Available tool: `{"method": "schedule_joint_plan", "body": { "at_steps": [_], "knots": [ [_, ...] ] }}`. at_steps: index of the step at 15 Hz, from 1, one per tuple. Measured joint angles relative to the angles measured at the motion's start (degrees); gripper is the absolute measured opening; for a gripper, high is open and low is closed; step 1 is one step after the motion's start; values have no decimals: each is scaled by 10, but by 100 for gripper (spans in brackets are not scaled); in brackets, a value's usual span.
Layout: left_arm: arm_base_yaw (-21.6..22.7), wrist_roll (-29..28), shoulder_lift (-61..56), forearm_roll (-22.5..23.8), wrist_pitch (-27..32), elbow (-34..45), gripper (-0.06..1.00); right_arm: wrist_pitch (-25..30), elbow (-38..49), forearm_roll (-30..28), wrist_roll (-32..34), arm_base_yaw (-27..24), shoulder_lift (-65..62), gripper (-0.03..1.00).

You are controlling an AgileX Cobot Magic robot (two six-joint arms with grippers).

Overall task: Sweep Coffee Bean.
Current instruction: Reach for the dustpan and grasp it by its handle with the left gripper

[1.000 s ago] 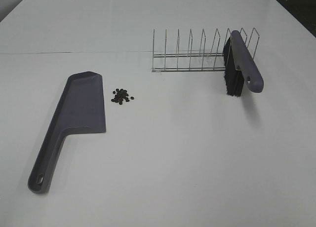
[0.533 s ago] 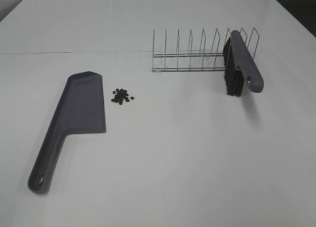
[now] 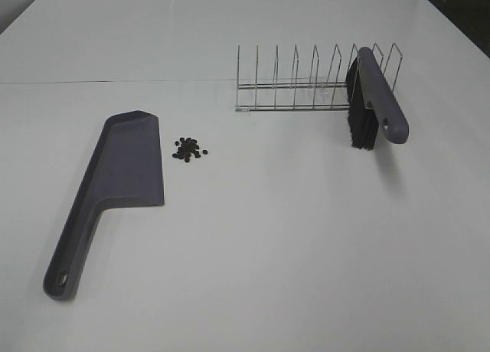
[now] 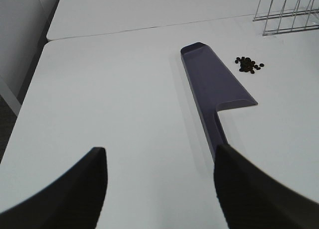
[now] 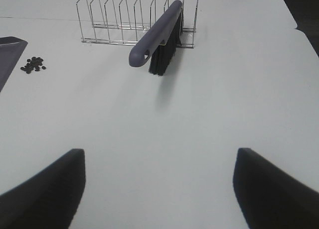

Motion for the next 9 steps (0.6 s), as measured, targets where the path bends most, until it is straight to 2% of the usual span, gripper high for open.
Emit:
{"method": "schedule_joint_plan", "body": {
  "at_steps": [9],
  "knots": [
    [0, 0, 0, 0, 0, 0, 57, 0, 0, 0, 0, 0, 0, 69]
  ]
}}
